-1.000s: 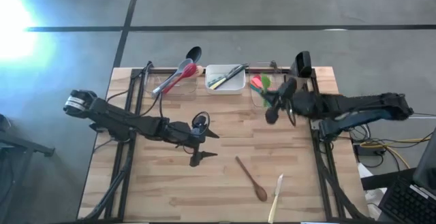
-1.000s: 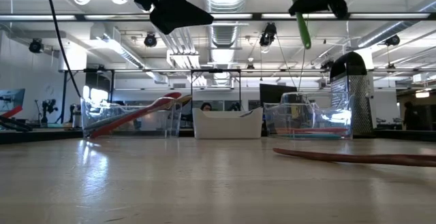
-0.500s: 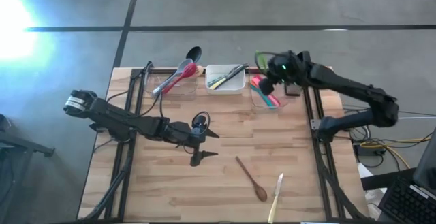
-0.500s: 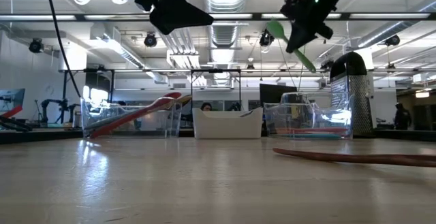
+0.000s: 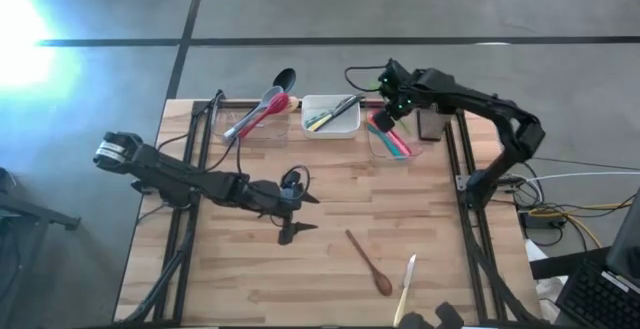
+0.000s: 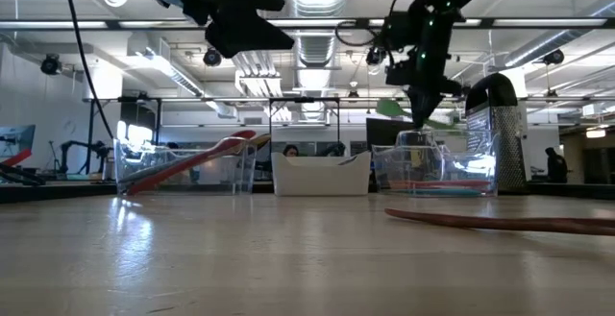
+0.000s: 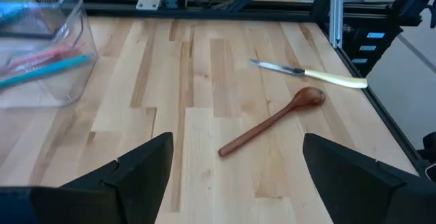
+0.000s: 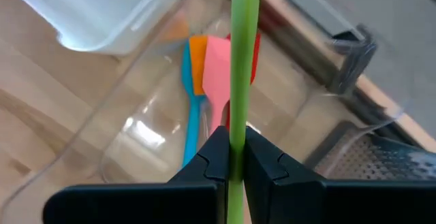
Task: Pick & Place Kitchen Items
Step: Put the green spatula into the right transparent bin
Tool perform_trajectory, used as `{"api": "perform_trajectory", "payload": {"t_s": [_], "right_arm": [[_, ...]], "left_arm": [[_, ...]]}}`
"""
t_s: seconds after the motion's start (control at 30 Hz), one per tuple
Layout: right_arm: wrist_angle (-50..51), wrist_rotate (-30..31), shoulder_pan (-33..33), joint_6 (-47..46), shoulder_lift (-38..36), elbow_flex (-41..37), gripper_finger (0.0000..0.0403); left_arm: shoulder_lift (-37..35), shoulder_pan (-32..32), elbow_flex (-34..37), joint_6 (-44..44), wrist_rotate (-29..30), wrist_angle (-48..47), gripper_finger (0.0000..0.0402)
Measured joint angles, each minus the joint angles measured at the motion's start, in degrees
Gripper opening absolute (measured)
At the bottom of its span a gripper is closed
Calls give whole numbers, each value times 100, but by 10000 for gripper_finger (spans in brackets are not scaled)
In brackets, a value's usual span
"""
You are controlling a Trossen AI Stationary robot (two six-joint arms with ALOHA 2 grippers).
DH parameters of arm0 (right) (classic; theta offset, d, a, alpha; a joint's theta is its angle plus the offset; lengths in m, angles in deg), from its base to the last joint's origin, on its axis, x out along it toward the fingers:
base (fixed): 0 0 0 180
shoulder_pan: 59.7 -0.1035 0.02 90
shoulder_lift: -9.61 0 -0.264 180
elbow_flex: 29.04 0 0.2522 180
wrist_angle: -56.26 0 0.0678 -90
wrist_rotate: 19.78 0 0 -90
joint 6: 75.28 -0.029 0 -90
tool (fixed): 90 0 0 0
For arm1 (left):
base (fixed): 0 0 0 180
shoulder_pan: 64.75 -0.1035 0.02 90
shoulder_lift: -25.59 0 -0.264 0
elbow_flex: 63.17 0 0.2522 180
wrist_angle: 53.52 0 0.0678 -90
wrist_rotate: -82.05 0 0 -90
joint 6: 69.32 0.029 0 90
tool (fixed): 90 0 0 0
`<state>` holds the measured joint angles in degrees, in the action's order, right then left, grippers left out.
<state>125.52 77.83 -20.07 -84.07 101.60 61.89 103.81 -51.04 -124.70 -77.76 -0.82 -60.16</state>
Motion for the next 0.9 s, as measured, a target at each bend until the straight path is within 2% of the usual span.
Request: {"api": "perform_trajectory", "payload": {"t_s": [0.4, 0.53, 0.9], "right_arm": [[0, -100, 154, 57, 944, -44, 11], [7, -427, 239, 60, 1193, -46, 11], [325, -491, 436, -31, 1573, -74, 11]], "left_arm": [[0, -2, 205, -224, 0, 87, 328], [0, -2, 205, -226, 0, 98, 328], [0, -2, 205, -229, 0, 100, 328]]}}
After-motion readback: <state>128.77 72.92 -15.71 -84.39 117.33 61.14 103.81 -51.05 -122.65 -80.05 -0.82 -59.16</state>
